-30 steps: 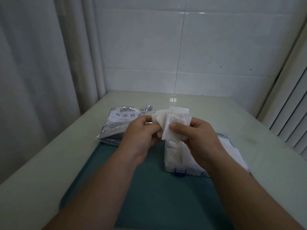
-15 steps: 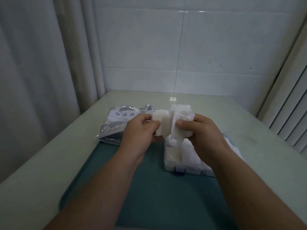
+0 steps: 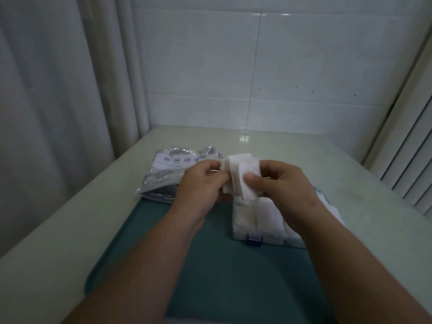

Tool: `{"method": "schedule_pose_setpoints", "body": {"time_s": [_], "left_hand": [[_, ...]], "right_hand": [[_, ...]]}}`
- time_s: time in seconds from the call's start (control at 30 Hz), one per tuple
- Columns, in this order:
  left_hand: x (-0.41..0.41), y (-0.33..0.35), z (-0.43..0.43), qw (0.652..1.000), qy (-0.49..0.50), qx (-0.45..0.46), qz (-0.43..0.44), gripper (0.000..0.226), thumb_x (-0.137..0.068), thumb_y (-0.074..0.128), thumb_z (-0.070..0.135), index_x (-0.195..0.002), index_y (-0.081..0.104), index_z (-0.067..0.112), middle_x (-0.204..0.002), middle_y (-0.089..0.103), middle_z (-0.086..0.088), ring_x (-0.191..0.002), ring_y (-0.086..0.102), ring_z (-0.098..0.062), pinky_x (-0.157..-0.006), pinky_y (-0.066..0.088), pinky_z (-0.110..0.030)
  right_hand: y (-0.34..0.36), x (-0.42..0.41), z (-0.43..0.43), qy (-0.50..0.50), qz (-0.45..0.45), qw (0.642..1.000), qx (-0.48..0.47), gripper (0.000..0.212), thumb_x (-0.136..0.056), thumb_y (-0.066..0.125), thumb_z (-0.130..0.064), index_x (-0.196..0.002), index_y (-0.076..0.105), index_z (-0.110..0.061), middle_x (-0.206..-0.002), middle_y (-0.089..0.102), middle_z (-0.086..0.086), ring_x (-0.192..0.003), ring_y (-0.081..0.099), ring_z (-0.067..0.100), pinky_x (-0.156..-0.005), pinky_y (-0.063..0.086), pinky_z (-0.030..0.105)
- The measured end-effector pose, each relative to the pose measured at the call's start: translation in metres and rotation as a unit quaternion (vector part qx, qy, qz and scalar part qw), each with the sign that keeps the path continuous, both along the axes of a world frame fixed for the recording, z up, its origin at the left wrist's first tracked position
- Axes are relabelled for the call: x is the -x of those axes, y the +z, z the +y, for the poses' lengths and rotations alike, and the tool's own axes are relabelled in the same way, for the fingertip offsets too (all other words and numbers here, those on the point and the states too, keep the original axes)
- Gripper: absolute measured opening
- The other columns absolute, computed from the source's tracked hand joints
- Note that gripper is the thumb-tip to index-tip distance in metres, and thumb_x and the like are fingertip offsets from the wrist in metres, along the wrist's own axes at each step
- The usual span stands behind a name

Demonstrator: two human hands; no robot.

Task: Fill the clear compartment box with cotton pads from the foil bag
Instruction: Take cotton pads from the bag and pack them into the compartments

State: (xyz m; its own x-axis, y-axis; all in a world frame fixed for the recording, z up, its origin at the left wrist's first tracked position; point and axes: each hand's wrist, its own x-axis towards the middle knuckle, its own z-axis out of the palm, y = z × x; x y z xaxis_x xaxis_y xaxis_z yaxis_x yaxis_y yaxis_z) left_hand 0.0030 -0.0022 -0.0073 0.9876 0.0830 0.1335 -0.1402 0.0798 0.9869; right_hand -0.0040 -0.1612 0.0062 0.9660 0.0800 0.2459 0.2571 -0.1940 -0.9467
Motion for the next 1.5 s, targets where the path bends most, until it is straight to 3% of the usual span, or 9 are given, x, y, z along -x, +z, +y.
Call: {"method": "schedule_pose_setpoints", "body": {"time_s": [0.13, 0.2, 0.33, 0.5, 0.73, 0.9, 1.1, 1.3, 1.5], "left_hand": [[0.002, 0.003, 0.000, 0.999, -0.021, 0.028, 0.001, 0.017, -0.087, 0.058, -0.001, -0.086, 0.072, 0.009, -0.088, 0.073, -0.015, -0.078, 0.069, -0.026, -0.069, 0.060, -0.041], [0.004, 0.005, 0.000, 0.998, -0.041, 0.048, 0.001, 0.021, -0.088, 0.056, -0.001, -0.081, 0.072, 0.011, -0.083, 0.072, -0.011, -0.074, 0.069, -0.024, -0.065, 0.059, -0.036], [0.002, 0.002, 0.000, 0.997, -0.055, 0.048, -0.005, 0.014, -0.090, 0.059, 0.000, -0.099, 0.068, 0.007, -0.084, 0.072, -0.008, -0.075, 0.070, -0.019, -0.065, 0.058, -0.032], [0.001, 0.002, 0.002, 0.998, -0.049, 0.042, 0.001, 0.014, -0.089, 0.060, -0.001, -0.097, 0.066, 0.009, -0.081, 0.072, -0.007, -0.071, 0.069, -0.018, -0.062, 0.059, -0.032], [0.001, -0.001, 0.001, 0.999, -0.025, -0.037, 0.000, 0.034, -0.075, 0.071, -0.001, -0.106, 0.066, 0.013, -0.088, 0.074, -0.009, -0.076, 0.070, -0.021, -0.069, 0.061, -0.040], [0.001, -0.002, 0.002, 0.999, 0.017, -0.031, -0.007, 0.030, -0.076, 0.065, -0.004, -0.100, 0.064, 0.015, -0.085, 0.072, -0.009, -0.068, 0.066, -0.018, -0.054, 0.053, -0.026], [-0.002, -0.002, 0.003, 0.998, 0.050, -0.029, 0.009, 0.037, -0.058, 0.065, 0.017, -0.094, 0.064, 0.024, -0.090, 0.071, -0.007, -0.075, 0.068, -0.022, -0.064, 0.058, -0.037], [-0.002, -0.004, 0.001, 1.000, 0.019, -0.021, 0.013, 0.029, -0.074, 0.066, 0.004, -0.101, 0.065, 0.014, -0.083, 0.070, -0.007, -0.069, 0.065, -0.019, -0.060, 0.057, -0.032], [-0.001, -0.004, -0.001, 0.999, -0.005, -0.037, 0.028, 0.028, -0.065, 0.063, 0.012, -0.092, 0.069, 0.016, -0.082, 0.070, -0.010, -0.079, 0.067, -0.031, -0.071, 0.061, -0.046]], "right_hand": [[-0.001, -0.002, 0.000, -0.029, 0.012, 0.999, -0.016, 0.024, -0.082, 0.075, -0.015, -0.105, 0.069, -0.018, -0.089, 0.075, 0.000, -0.080, 0.072, 0.015, -0.069, 0.058, 0.026], [-0.001, -0.002, -0.001, -0.043, 0.016, 0.999, -0.021, 0.022, -0.082, 0.075, -0.016, -0.102, 0.067, -0.017, -0.089, 0.074, 0.001, -0.079, 0.072, 0.016, -0.066, 0.058, 0.024], [0.002, -0.001, -0.002, -0.049, 0.028, 0.998, -0.034, 0.020, -0.082, 0.075, -0.015, -0.100, 0.066, -0.015, -0.089, 0.073, 0.002, -0.079, 0.071, 0.017, -0.062, 0.056, 0.021], [0.004, 0.001, -0.002, -0.036, 0.042, 0.998, -0.041, 0.019, -0.082, 0.075, -0.015, -0.099, 0.067, -0.013, -0.089, 0.073, 0.004, -0.076, 0.071, 0.015, -0.061, 0.055, 0.021], [0.004, 0.001, 0.001, -0.042, 0.046, 0.998, 0.005, 0.017, -0.084, 0.072, -0.019, -0.098, 0.065, -0.014, -0.087, 0.072, 0.001, -0.074, 0.070, 0.014, -0.056, 0.054, 0.016], [0.004, 0.002, 0.001, -0.036, 0.055, 0.998, -0.003, 0.017, -0.083, 0.073, -0.016, -0.094, 0.064, -0.007, -0.085, 0.072, 0.006, -0.076, 0.072, 0.020, -0.060, 0.058, 0.023], [0.013, 0.000, -0.015, -0.071, 0.065, 0.991, -0.091, 0.020, -0.086, 0.070, -0.011, -0.103, 0.063, -0.006, -0.095, 0.071, 0.010, -0.087, 0.071, 0.026, -0.072, 0.057, 0.032], [0.018, 0.002, -0.019, 0.054, 0.136, 0.969, -0.200, 0.024, -0.091, 0.057, -0.003, -0.113, 0.065, 0.002, -0.106, 0.072, 0.016, -0.090, 0.071, 0.025, -0.072, 0.058, 0.029], [0.015, 0.004, -0.012, 0.054, 0.141, 0.979, -0.136, 0.021, -0.092, 0.054, -0.007, -0.110, 0.066, -0.007, -0.108, 0.068, 0.013, -0.094, 0.066, 0.026, -0.067, 0.056, 0.028]]}}
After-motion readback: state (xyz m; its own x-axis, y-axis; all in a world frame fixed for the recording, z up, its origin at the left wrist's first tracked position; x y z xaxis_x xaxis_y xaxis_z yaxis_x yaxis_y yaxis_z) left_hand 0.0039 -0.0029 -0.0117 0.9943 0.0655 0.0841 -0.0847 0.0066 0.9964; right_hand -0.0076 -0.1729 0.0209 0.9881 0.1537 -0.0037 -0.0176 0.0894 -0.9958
